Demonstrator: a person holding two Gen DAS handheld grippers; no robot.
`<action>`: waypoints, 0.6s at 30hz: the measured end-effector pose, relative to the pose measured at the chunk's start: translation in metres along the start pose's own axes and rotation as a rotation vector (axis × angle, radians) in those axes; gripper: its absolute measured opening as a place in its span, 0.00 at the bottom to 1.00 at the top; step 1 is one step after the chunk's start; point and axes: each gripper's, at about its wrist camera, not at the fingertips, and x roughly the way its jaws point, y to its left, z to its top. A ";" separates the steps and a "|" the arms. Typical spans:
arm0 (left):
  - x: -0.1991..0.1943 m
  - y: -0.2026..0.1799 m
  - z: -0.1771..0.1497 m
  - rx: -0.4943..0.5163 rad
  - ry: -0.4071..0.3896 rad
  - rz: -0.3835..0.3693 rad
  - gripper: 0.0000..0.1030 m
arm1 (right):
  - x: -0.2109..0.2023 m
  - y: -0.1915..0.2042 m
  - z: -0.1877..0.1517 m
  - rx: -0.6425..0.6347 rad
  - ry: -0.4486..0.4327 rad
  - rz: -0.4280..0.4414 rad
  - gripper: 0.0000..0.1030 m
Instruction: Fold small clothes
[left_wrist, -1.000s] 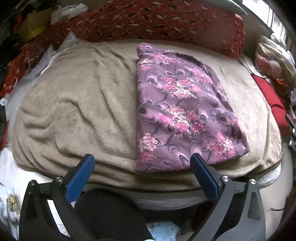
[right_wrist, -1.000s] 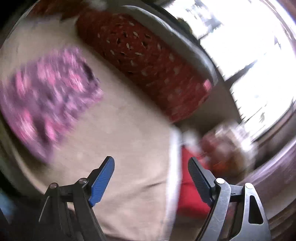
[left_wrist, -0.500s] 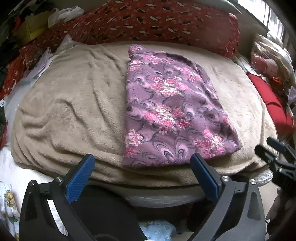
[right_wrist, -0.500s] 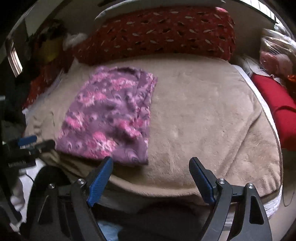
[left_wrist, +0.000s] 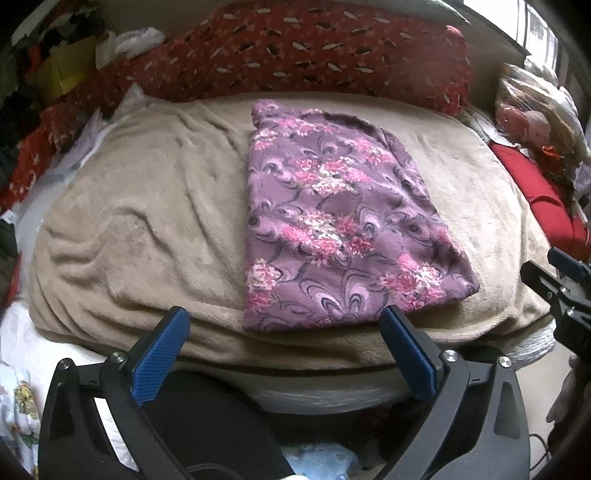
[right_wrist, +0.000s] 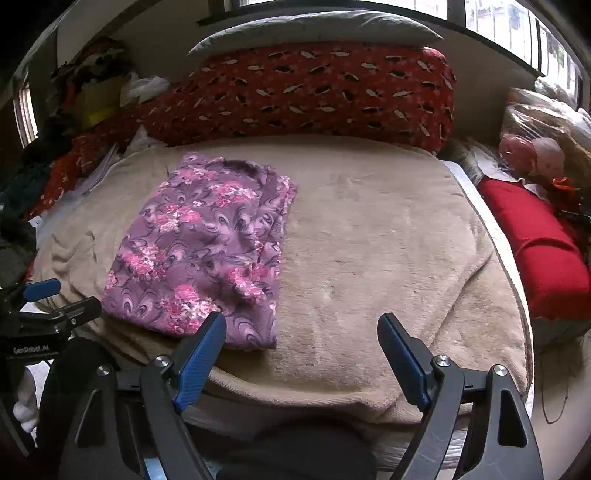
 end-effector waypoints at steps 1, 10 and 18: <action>-0.001 -0.001 0.000 0.001 -0.003 0.003 1.00 | 0.000 0.000 0.000 -0.002 -0.002 -0.002 0.83; -0.006 -0.001 -0.002 -0.005 -0.009 -0.013 1.00 | -0.002 0.004 -0.004 -0.015 0.000 -0.010 0.83; -0.020 -0.010 -0.002 0.007 -0.035 -0.016 1.00 | -0.002 0.003 -0.006 -0.010 -0.002 -0.010 0.83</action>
